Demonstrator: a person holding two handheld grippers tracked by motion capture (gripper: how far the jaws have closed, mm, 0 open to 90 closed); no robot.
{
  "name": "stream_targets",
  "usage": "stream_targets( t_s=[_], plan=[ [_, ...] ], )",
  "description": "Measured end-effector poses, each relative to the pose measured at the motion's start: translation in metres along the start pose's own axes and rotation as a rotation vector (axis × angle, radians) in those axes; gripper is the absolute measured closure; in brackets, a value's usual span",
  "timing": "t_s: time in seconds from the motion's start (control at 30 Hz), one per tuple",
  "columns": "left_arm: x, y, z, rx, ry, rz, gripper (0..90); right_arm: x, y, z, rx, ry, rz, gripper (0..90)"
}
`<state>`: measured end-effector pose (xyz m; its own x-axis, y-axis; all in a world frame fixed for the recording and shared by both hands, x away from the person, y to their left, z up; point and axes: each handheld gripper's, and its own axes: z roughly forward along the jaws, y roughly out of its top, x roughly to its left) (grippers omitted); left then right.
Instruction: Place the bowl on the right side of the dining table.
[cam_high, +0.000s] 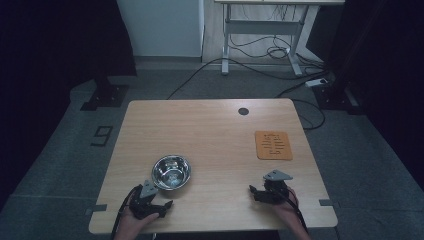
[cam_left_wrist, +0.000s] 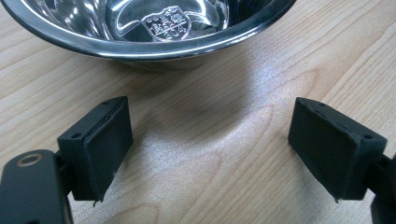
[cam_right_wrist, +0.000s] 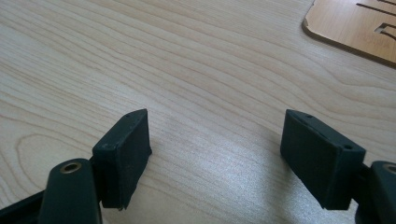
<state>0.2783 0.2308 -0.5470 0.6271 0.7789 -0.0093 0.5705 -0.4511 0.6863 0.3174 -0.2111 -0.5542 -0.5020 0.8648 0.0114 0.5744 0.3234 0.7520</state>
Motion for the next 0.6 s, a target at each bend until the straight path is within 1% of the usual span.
stream_targets(
  t_s=[0.17,0.3,0.6],
  plan=[
    [0.0,0.0,0.0,0.0,0.0,0.0,13.3,0.0,0.0001,0.0,0.001,0.0,-0.001,23.3],
    [0.0,0.0,0.0,0.0,0.0,0.0,13.3,0.0003,0.0008,0.0013,0.006,0.014,-0.015,19.4],
    [0.0,0.0,0.0,0.0,0.0,0.0,13.3,0.0003,0.0013,0.0017,0.005,0.013,-0.01,20.3]
  ],
)
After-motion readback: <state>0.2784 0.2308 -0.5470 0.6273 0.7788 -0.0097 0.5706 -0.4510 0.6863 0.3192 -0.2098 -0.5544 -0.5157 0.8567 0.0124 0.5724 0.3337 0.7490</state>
